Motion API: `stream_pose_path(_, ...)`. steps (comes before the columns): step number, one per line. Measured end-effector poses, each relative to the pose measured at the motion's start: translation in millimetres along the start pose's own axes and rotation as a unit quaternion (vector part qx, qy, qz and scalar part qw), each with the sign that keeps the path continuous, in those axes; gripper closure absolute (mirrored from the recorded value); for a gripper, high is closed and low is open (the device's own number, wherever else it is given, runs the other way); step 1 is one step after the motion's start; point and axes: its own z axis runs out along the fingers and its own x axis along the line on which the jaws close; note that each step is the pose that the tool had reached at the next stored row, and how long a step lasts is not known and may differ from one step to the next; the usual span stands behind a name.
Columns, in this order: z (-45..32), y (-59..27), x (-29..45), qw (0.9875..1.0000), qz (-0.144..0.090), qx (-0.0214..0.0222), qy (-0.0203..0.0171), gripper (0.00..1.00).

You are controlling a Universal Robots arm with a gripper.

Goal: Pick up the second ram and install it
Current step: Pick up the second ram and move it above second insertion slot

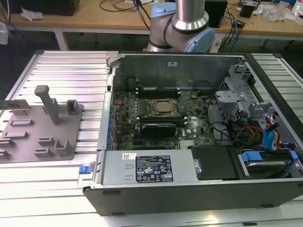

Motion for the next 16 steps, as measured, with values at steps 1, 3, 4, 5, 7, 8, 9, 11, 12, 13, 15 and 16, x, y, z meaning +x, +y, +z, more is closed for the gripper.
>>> stream_pose_path(1, -3.4, 0.0, 0.0, 1.0, 0.0, 0.0, 0.0, 0.91)
stream_pose_path(3, -10.6, -0.2, -0.1, 1.0, 0.0, 0.0, -0.0001, 0.91)
stream_pose_path(4, -16.9, -0.4, -0.2, 1.0, 0.0, 0.0, -0.0002, 0.91)
stream_pose_path(5, -21.2, -0.4, -0.3, 1.0, 0.0, 0.0, -0.0002, 0.91)
stream_pose_path(7, -28.7, -0.4, -0.4, 1.0, 0.0, 0.0, -0.0003, 0.91)
stream_pose_path(8, -33.5, -0.4, -0.5, 1.0, 0.0, 0.0, -0.0004, 0.91)
stream_pose_path(9, -39.1, -0.3, -0.6, 1.0, 0.0, 0.0, -0.0004, 0.91)
stream_pose_path(11, -45.7, -0.2, -0.7, 1.0, 0.0, 0.0, -0.0006, 0.91)
stream_pose_path(12, -51.7, -0.2, -0.7, 1.0, 0.0, 0.0, -0.0009, 0.91)
stream_pose_path(13, -55.6, -0.1, -0.8, 1.0, 0.0, 0.0, -0.0011, 0.91)
stream_pose_path(15, -61.9, -0.1, -0.9, 1.0, 0.0, 0.0, -0.0014, 0.91)
stream_pose_path(16, -63.6, -0.1, -0.9, 1.0, 0.0, 0.0001, -0.0016, 0.91)
